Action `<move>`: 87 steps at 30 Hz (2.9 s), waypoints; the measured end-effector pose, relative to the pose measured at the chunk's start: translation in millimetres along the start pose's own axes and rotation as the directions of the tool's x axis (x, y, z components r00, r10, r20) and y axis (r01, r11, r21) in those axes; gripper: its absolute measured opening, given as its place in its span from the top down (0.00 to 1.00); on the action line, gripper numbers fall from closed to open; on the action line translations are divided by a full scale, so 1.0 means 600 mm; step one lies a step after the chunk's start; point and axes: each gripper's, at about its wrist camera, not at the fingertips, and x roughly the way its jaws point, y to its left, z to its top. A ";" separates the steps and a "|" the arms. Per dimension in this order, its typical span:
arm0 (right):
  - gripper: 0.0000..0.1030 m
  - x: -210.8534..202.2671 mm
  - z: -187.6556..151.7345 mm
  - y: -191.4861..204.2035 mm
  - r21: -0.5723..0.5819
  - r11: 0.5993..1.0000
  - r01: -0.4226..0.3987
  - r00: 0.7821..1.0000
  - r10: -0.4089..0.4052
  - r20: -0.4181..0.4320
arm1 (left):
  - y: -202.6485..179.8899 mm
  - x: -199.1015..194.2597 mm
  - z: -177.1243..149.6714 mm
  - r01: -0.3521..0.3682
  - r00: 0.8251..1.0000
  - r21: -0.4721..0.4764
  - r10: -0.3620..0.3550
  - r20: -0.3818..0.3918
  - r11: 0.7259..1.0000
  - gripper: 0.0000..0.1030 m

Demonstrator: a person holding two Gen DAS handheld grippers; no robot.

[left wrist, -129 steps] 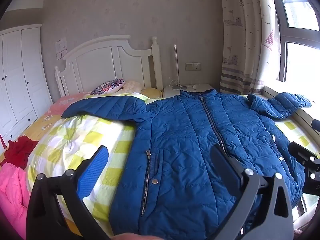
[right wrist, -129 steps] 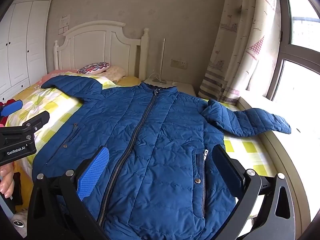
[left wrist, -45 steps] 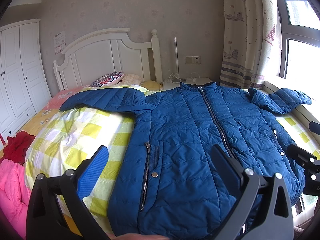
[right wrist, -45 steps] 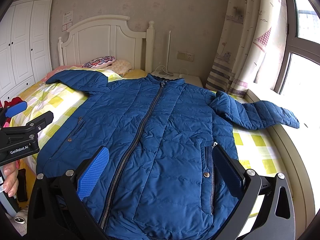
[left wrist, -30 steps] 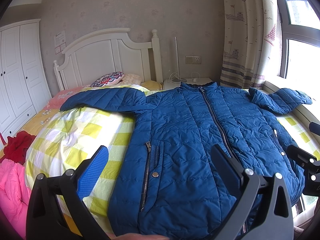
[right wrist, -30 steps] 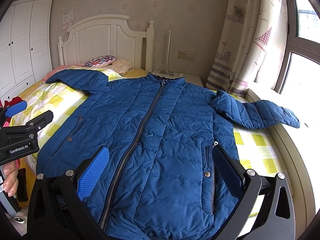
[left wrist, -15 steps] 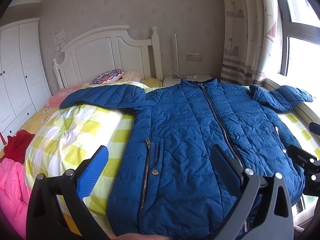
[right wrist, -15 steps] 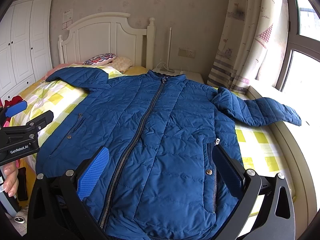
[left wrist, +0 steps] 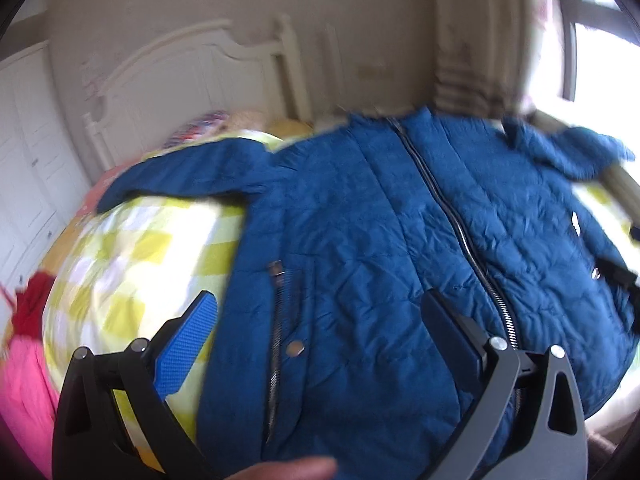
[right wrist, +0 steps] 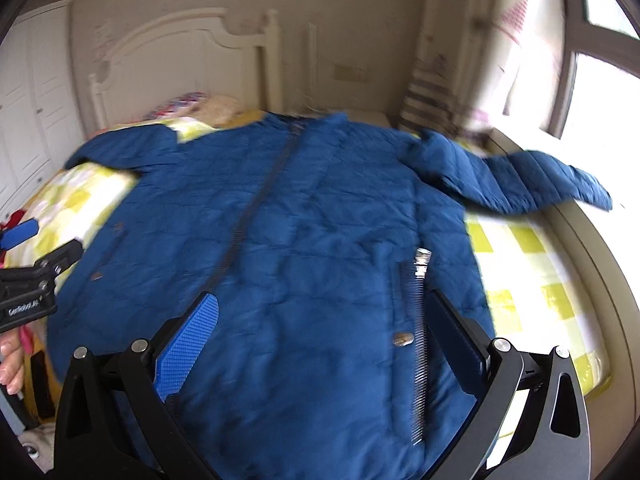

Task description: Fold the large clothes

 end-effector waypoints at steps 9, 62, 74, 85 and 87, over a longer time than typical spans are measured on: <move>0.04 0.133 0.086 -0.206 0.252 0.961 0.117 0.990 -0.093 -0.107 | -0.051 0.242 0.169 0.187 0.954 0.045 -0.170 -0.246 0.981 0.02; 0.33 0.349 0.178 -0.383 0.788 0.548 -0.281 0.930 0.359 0.082 | 0.043 0.421 0.225 0.215 0.972 -0.333 -0.236 -0.024 0.918 0.02; 0.32 0.394 0.148 -0.450 0.887 0.371 -0.274 0.927 0.346 0.142 | 0.023 0.412 0.228 0.218 0.973 -0.261 -0.230 -0.014 0.940 0.02; 0.63 0.361 0.403 -0.125 0.079 0.985 -0.151 0.962 0.128 0.240 | 0.112 0.356 0.225 0.157 0.979 -0.454 -0.078 0.187 0.877 0.02; 0.40 0.374 0.414 0.000 -0.192 0.958 -0.214 0.961 0.242 0.134 | 0.137 0.348 0.217 0.146 0.976 -0.514 -0.039 0.213 0.845 0.02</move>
